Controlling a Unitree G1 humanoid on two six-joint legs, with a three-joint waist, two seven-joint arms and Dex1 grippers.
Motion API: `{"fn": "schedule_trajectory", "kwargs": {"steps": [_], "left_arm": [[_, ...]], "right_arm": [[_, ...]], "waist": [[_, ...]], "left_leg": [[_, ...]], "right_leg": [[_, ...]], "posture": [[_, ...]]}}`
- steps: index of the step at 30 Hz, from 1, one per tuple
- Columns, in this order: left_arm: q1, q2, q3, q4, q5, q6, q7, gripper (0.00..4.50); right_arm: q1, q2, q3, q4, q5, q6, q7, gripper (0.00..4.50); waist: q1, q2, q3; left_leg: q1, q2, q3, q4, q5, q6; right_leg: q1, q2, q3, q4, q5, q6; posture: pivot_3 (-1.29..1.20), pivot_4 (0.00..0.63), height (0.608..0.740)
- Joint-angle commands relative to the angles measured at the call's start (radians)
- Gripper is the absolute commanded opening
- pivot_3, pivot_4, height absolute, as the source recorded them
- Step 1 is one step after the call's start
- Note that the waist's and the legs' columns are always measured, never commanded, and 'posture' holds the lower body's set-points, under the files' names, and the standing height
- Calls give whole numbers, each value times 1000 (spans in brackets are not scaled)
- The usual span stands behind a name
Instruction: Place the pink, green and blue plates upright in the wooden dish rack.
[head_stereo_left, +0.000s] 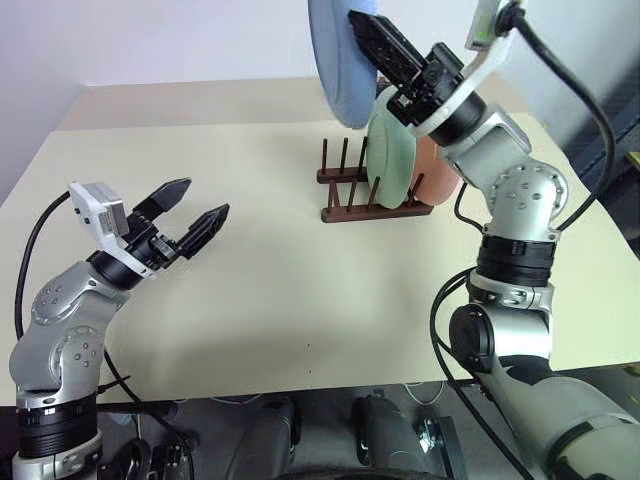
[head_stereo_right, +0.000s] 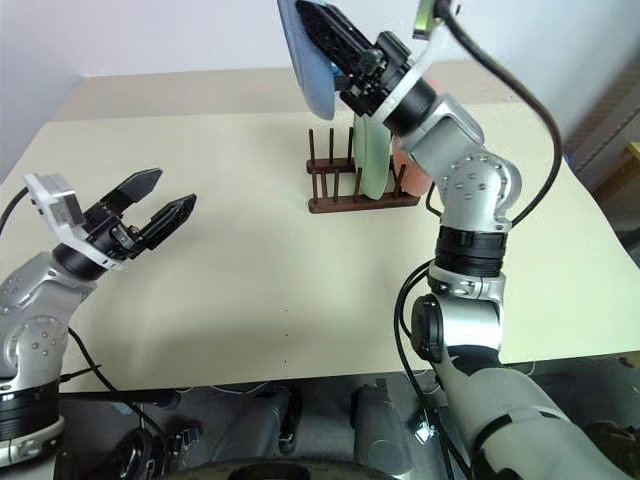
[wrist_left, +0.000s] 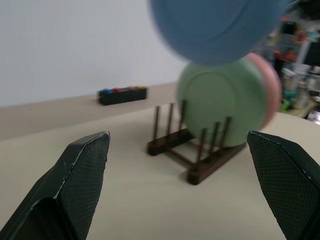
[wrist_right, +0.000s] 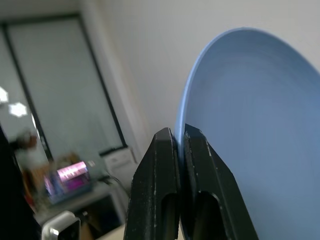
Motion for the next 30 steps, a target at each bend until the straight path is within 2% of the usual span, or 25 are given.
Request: {"fn": "schedule_trajectory", "kwargs": {"steps": [1, 5, 11, 28, 30], "left_arm": [[-8, 58, 19, -110, -66, 15, -50, 4467], [8, 94, 3, -131, -58, 11, -83, 4467], [5, 89, -26, -142, -23, -6, -69, 4467], [-1, 94, -46, -156, 13, -12, -60, 4467], [1, 93, -43, -149, 5, -3, -59, 4500]], "right_arm": [[21, -36, -63, 44, 106, 101, -43, 0], [34, -30, -106, 80, 186, 157, -96, 0], [42, -26, -112, 130, 199, 158, -121, 0], [96, -33, -6, 166, 37, 81, -115, 0], [103, -32, 6, 160, 28, 84, -105, 662]], "waist": [[-1, 0, 0], [-3, 3, 1], [-1, 4, 1], [0, 4, 1], [1, 4, 1]], "left_leg": [[0, 0, 1, 0, 1, -2], [0, 0, 2, 0, 0, 1], [0, 0, 2, 0, -1, 2], [0, 0, 2, 0, -1, 2], [0, 0, 2, 0, -1, 2]], "right_leg": [[0, 0, 1, 0, 0, 0], [0, 0, 1, -1, 0, 0], [0, 0, 1, 0, 0, 0], [0, 0, 1, 0, 0, 0], [0, 0, 1, 0, 0, 0]], "posture": [[0, 150, 740], [0, 150, 740], [0, 150, 740], [0, 150, 740], [0, 150, 740]]}}
